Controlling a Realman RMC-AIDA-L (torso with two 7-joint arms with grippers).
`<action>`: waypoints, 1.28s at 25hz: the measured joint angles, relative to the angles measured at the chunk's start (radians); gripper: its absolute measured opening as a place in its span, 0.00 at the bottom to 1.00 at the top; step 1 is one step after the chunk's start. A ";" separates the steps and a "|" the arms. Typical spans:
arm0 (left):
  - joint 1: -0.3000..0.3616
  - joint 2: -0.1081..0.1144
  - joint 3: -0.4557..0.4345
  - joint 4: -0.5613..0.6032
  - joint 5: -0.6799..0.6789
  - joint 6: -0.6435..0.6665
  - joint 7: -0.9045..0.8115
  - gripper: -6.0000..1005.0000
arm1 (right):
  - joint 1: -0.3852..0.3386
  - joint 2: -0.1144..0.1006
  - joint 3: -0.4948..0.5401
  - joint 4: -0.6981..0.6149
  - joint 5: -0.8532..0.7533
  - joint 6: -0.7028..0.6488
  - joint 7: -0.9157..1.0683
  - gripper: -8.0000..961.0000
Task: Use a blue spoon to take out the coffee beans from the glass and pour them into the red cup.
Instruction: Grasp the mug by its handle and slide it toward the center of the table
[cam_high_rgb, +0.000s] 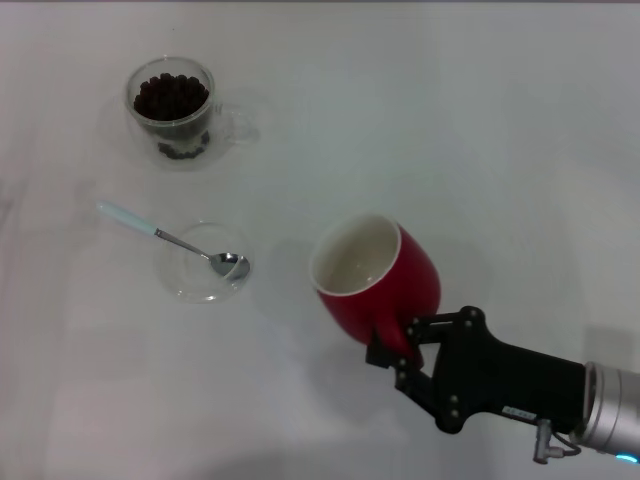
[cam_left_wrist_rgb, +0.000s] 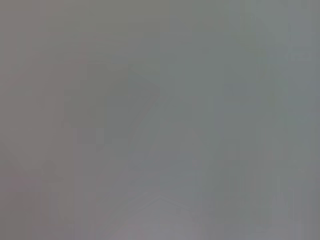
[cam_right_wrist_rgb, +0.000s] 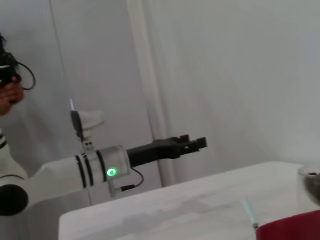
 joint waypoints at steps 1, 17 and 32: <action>0.000 0.000 0.000 0.000 0.001 0.000 0.000 0.87 | 0.000 0.000 -0.005 -0.007 0.000 0.004 0.000 0.16; 0.006 -0.003 0.000 0.001 0.006 0.000 0.000 0.87 | 0.003 0.000 -0.027 -0.033 -0.001 0.118 0.012 0.16; 0.010 -0.003 0.000 0.010 0.022 0.000 0.000 0.87 | -0.002 -0.003 0.002 0.047 0.013 0.130 0.025 0.21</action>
